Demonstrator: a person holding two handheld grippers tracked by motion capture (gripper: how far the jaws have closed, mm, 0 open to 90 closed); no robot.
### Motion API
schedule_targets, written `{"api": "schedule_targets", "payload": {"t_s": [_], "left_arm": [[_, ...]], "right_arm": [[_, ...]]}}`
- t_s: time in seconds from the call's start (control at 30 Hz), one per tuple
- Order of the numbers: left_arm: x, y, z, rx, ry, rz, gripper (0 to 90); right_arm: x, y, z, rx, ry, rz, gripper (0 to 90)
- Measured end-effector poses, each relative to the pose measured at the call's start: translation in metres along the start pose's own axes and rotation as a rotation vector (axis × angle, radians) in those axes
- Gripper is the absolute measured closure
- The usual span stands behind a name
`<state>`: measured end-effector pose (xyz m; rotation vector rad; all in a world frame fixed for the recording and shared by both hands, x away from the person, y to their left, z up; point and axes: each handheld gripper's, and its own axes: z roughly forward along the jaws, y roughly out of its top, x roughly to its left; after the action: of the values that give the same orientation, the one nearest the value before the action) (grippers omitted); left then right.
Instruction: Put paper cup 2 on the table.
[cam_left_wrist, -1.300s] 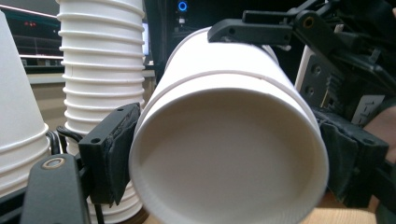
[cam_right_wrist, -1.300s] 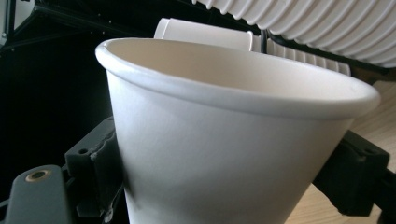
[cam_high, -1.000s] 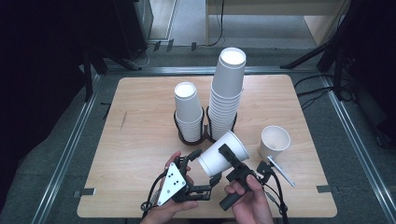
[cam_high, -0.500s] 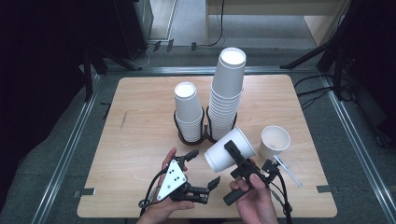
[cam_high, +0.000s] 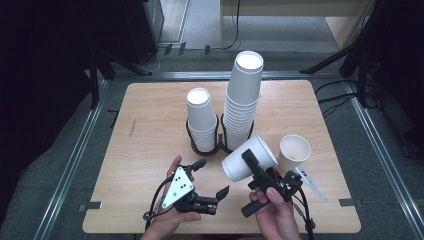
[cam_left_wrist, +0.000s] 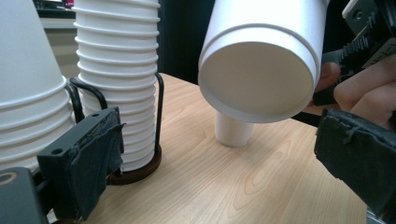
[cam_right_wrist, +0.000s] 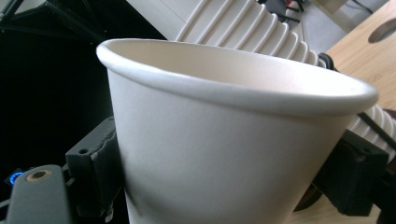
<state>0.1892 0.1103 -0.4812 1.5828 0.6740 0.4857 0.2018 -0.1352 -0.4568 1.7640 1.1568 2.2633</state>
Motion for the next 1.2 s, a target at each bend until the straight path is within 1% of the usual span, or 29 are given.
{"api": "schedule_targets", "payload": {"t_s": [0.1,0.2,0.43,0.57,0.73,0.9,0.93,1.0,1.03,1.1,1.13,1.17,1.2], "left_arm": [[0.002,0.001,-0.002,0.003,0.003,-0.002,1.7],[0.004,0.001,-0.003,0.004,0.005,-0.007,1.7],[0.010,0.003,-0.006,0.003,0.018,-0.017,1.7],[0.014,0.004,-0.009,0.006,0.022,-0.033,1.7],[0.019,0.005,-0.012,0.007,0.030,-0.040,1.7],[0.025,0.004,-0.016,0.012,0.047,-0.049,1.7],[0.026,0.004,-0.017,0.011,0.052,-0.057,1.7],[0.031,0.003,-0.020,0.013,0.068,-0.061,1.7],[0.033,0.002,-0.021,0.019,0.079,-0.061,1.7],[0.039,0.000,-0.023,0.022,0.104,-0.070,1.7],[0.039,0.000,-0.023,0.022,0.104,-0.070,1.7],[0.044,-0.002,-0.026,0.024,0.125,-0.080,1.7],[0.047,-0.003,-0.027,0.026,0.138,-0.081,1.7]], "right_arm": [[0.000,0.000,0.000,-0.006,-0.001,-0.011,13.9],[0.001,0.001,-0.001,-0.013,-0.002,-0.041,14.0],[0.008,-0.001,-0.002,-0.039,0.009,-0.151,14.0],[0.010,-0.001,-0.003,-0.042,0.011,-0.181,14.0],[0.012,-0.002,-0.003,-0.053,0.012,-0.236,14.0],[0.014,-0.005,-0.003,-0.072,0.008,-0.329,14.0],[0.015,-0.005,-0.003,-0.076,0.007,-0.347,14.0],[0.016,-0.006,-0.004,-0.081,0.009,-0.384,14.0],[0.016,-0.007,-0.004,-0.088,0.009,-0.409,14.0],[0.017,-0.009,-0.004,-0.091,0.009,-0.445,14.0],[0.017,-0.010,-0.004,-0.095,0.010,-0.467,14.0],[0.017,-0.011,-0.004,-0.095,0.006,-0.486,14.0],[0.018,-0.012,-0.004,-0.097,0.005,-0.508,14.0]]}}
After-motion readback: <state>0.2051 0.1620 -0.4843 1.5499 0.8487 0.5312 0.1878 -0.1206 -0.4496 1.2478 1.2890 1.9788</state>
